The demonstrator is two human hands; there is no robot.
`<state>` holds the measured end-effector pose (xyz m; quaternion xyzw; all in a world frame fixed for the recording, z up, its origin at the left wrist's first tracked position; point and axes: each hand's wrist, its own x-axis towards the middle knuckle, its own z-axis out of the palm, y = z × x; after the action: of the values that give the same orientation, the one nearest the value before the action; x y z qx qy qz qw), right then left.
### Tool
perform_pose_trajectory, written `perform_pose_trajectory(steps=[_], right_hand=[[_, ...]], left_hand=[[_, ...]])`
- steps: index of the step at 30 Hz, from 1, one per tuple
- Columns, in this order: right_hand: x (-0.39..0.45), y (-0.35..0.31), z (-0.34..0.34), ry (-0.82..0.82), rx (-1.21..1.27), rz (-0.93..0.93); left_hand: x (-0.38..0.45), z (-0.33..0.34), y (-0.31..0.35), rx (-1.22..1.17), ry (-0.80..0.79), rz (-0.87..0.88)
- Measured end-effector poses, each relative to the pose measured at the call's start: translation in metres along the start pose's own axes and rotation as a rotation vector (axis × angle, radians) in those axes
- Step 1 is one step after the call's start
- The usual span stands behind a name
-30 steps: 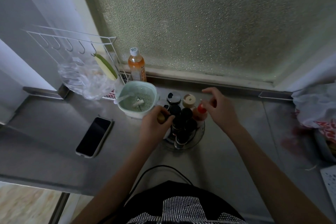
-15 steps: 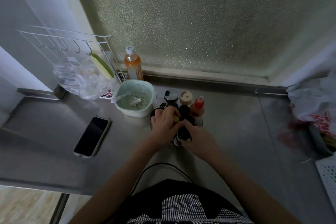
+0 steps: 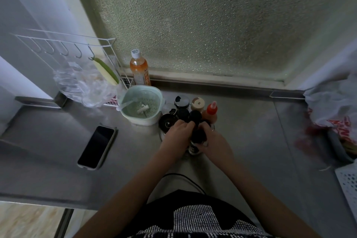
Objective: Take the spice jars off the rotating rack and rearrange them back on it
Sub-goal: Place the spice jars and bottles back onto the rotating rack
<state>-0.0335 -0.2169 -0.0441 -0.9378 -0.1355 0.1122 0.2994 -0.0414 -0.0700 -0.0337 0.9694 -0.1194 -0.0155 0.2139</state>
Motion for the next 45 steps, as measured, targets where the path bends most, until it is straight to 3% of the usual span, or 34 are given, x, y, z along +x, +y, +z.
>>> perform_pose_trajectory(steps=[6, 10, 15, 24, 37, 45], right_hand=[[0.006, -0.004, 0.012, -0.040, -0.179, 0.007], [0.003, -0.001, 0.021, 0.025, -0.094, -0.027], [-0.001, -0.006, 0.029, 0.060, -0.054, 0.010], [-0.019, 0.005, 0.018, 0.005, 0.062, 0.009], [-0.020, 0.015, 0.029, -0.090, 0.200, 0.020], [-0.034, 0.031, 0.033, 0.021, 0.192, 0.032]], left_hand=[[-0.006, 0.010, -0.011, 0.347, 0.087, 0.097], [-0.011, 0.009, -0.021, 0.370, 0.154, 0.087], [-0.021, 0.006, -0.031, 0.416, 0.056, 0.098], [-0.023, 0.005, -0.049, 0.466, 0.155, 0.176], [-0.017, 0.029, -0.050, 0.339, 0.305, -0.022], [-0.027, 0.038, -0.059, 0.409, 0.521, -0.146]])
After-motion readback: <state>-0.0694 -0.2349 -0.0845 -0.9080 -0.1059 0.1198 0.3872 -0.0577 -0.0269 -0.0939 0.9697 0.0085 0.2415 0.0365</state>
